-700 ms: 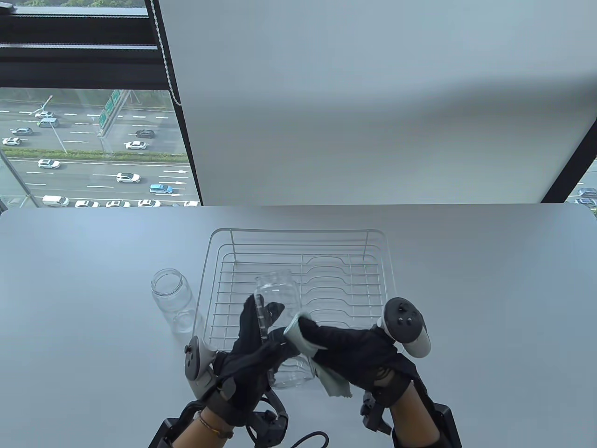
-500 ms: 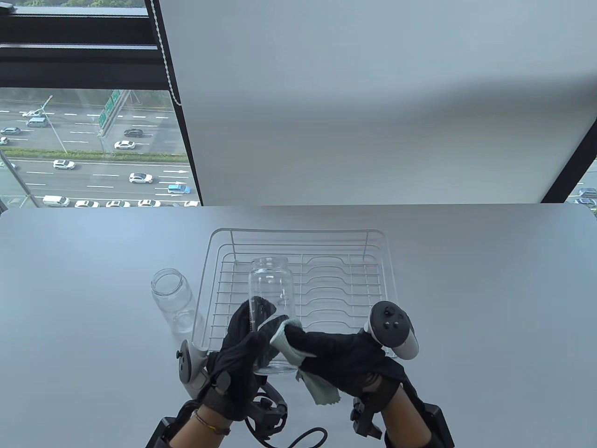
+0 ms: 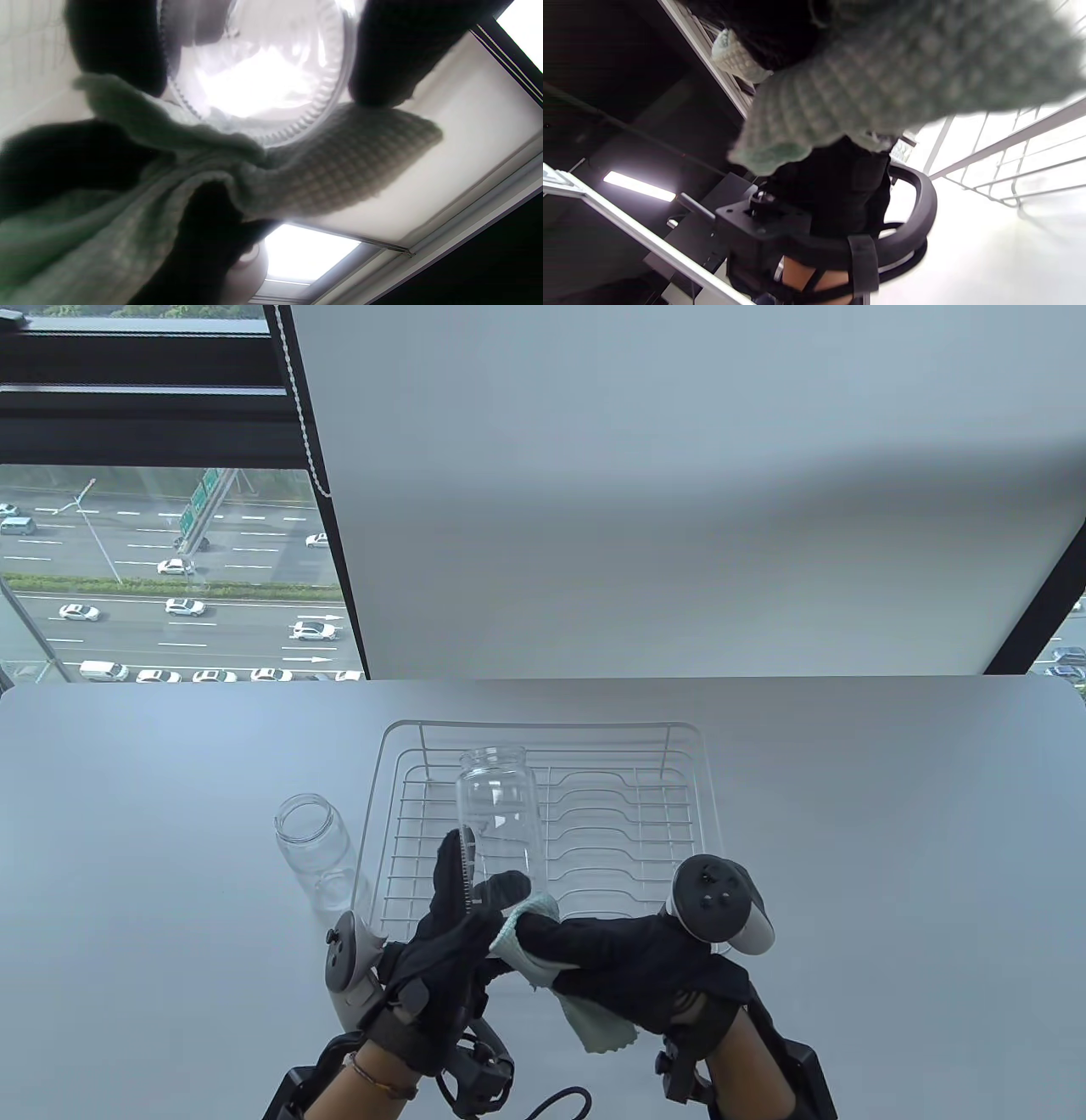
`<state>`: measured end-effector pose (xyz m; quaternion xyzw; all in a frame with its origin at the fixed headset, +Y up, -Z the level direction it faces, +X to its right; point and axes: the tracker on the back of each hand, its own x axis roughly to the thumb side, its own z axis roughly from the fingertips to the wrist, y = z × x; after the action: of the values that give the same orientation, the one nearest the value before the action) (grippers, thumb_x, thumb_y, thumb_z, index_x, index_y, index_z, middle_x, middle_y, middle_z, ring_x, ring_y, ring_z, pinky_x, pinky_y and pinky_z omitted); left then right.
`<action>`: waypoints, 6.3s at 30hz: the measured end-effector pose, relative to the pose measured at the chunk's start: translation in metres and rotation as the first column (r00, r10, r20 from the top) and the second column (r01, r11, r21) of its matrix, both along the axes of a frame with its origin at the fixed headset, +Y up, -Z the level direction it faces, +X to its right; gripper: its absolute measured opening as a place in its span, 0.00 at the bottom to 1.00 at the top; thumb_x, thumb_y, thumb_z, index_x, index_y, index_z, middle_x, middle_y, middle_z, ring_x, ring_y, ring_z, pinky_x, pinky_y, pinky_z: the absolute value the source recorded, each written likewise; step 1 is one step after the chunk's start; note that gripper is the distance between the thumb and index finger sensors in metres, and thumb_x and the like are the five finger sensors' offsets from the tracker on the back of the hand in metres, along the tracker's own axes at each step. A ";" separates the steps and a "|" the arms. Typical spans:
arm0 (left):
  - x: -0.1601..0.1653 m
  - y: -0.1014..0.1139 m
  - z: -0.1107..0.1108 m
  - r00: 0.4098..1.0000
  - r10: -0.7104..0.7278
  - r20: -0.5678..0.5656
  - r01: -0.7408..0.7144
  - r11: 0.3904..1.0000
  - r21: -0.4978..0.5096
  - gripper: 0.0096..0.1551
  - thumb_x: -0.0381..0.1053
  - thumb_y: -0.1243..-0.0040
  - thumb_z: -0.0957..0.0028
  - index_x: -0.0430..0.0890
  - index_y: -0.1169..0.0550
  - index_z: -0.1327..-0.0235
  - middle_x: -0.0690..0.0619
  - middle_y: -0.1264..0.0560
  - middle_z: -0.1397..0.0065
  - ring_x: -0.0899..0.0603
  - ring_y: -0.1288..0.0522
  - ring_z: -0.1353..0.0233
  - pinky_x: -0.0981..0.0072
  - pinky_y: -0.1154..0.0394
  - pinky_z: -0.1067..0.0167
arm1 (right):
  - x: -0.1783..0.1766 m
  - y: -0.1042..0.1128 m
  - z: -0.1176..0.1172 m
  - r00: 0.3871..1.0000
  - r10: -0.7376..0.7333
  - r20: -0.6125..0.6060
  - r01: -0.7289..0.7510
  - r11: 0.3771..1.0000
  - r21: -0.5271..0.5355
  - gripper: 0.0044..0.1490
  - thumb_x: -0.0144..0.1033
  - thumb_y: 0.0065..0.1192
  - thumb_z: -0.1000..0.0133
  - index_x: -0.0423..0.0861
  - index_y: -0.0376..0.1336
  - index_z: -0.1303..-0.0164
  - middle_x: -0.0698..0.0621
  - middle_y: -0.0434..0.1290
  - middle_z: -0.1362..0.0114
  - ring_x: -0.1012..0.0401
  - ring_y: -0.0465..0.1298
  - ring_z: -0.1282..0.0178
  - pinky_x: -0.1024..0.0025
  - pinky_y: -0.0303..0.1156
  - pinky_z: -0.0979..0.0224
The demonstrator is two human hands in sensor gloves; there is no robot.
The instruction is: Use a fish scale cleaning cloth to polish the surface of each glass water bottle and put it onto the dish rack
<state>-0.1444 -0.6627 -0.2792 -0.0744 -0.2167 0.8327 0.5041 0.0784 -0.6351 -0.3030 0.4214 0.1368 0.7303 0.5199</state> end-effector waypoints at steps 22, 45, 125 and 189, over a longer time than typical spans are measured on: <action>-0.054 0.048 -0.004 0.482 -0.436 -0.760 0.776 0.615 0.140 0.44 0.55 0.21 0.51 0.51 0.31 0.23 0.32 0.42 0.22 0.21 0.37 0.32 0.29 0.25 0.40 | 0.056 -0.001 -0.009 0.862 -0.096 0.498 0.026 0.989 0.147 0.36 0.40 0.60 0.38 0.71 0.52 0.21 0.40 0.74 0.38 0.49 0.80 0.50 0.53 0.79 0.47; 0.015 -0.001 -0.058 0.393 -0.645 -0.656 0.918 0.318 0.238 0.40 0.53 0.17 0.58 0.42 0.22 0.33 0.35 0.34 0.23 0.20 0.30 0.33 0.27 0.24 0.39 | 0.064 -0.009 -0.017 0.857 -0.007 0.515 -0.043 0.995 0.085 0.35 0.40 0.60 0.38 0.69 0.53 0.21 0.39 0.74 0.38 0.48 0.80 0.50 0.52 0.79 0.47; -0.016 -0.005 -0.023 0.994 -0.094 -0.047 0.099 0.987 0.124 0.62 0.76 0.40 0.44 0.49 0.61 0.19 0.36 0.41 0.23 0.27 0.21 0.41 0.36 0.20 0.48 | 0.001 0.011 0.012 0.999 -0.040 0.018 0.038 0.994 0.104 0.33 0.40 0.61 0.38 0.74 0.55 0.25 0.41 0.74 0.38 0.51 0.80 0.49 0.53 0.78 0.45; -0.032 -0.021 -0.011 0.983 -0.164 -0.086 0.172 0.980 0.101 0.60 0.76 0.45 0.42 0.47 0.60 0.19 0.35 0.42 0.23 0.27 0.22 0.41 0.35 0.21 0.48 | -0.016 0.008 0.016 0.991 0.079 -0.108 -0.073 0.996 0.057 0.33 0.40 0.63 0.39 0.76 0.57 0.26 0.40 0.75 0.43 0.51 0.81 0.52 0.54 0.79 0.48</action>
<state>-0.1763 -0.6834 -0.2906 -0.0329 -0.2350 0.7764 0.5839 0.0625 -0.6271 -0.2869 0.4694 0.1618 0.7286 0.4719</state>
